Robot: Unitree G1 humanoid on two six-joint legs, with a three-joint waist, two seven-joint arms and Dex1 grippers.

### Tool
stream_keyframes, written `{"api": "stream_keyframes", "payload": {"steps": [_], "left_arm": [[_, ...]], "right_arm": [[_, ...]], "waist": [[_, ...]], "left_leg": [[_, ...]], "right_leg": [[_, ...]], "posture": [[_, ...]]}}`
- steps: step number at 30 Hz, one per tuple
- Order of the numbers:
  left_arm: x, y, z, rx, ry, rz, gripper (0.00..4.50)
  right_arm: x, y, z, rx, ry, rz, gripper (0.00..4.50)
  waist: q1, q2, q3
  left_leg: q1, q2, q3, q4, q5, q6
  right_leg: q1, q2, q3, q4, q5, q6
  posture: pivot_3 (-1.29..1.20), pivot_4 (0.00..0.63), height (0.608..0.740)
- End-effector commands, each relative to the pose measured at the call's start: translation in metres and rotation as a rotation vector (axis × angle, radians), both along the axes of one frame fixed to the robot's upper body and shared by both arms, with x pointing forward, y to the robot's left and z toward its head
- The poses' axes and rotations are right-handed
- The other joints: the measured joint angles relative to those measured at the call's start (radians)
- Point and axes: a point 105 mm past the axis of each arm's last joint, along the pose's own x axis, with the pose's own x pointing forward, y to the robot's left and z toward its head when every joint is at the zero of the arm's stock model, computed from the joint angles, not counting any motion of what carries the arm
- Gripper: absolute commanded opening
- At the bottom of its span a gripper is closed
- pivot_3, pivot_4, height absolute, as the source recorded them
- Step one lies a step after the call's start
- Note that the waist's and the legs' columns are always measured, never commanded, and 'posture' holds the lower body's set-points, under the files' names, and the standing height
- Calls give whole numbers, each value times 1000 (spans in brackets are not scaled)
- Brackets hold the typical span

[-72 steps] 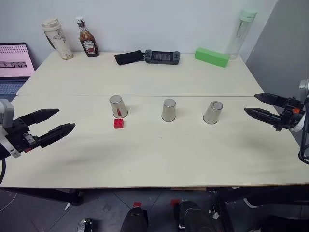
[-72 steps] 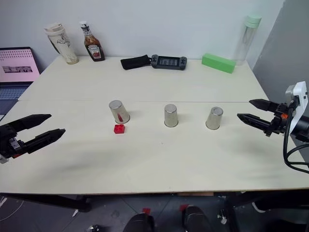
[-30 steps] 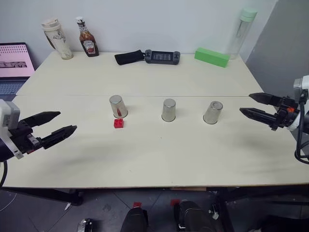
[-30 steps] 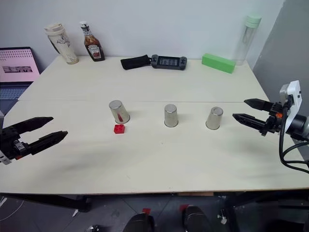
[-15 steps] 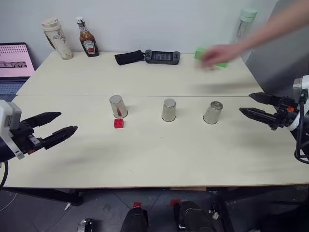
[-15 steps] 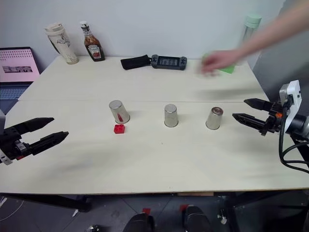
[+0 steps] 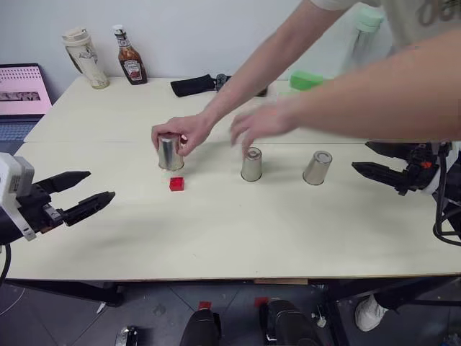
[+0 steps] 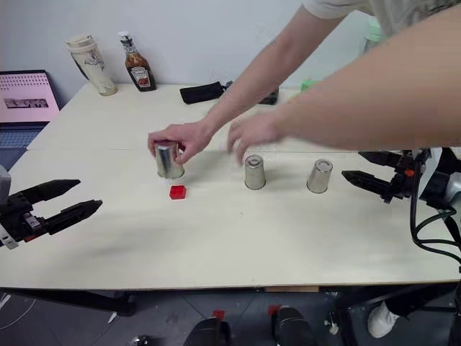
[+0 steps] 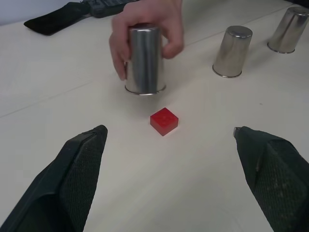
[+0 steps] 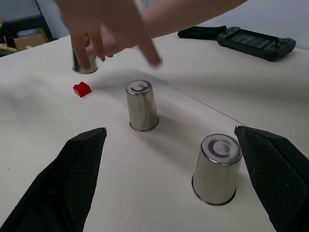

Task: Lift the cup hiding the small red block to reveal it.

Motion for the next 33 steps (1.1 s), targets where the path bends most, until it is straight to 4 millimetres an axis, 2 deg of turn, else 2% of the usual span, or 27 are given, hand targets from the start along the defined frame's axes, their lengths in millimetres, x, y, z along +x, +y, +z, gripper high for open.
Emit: {"api": "stream_keyframes", "payload": {"steps": [1, 29, 33], "left_arm": [[-1, -3, 5, 22, -31, -9, 4460], [-1, -3, 2, 19, -21, -10, 4460], [-3, -11, -1, 20, -1, -48, 4460]], "right_arm": [[-1, 3, 14, -10, -56, 10, 4500], [-2, 8, 12, -15, -49, 29, 4500], [-4, 15, 14, -22, -51, 57, 4500]], "waist": [[0, 0, 0], [0, 0, 0], [0, 0, 0]], "left_leg": [[0, 0, 0, 0, 0, 0], [0, 0, 0, 0, 0, 0], [0, 0, 0, 0, 0, 0]], "right_leg": [[0, 0, 0, 0, 0, 0], [0, -1, 0, 0, 0, 0], [0, 0, 0, 0, 0, 0]], "posture": [[0, 150, 740], [0, 150, 740], [0, 150, 740]]}}
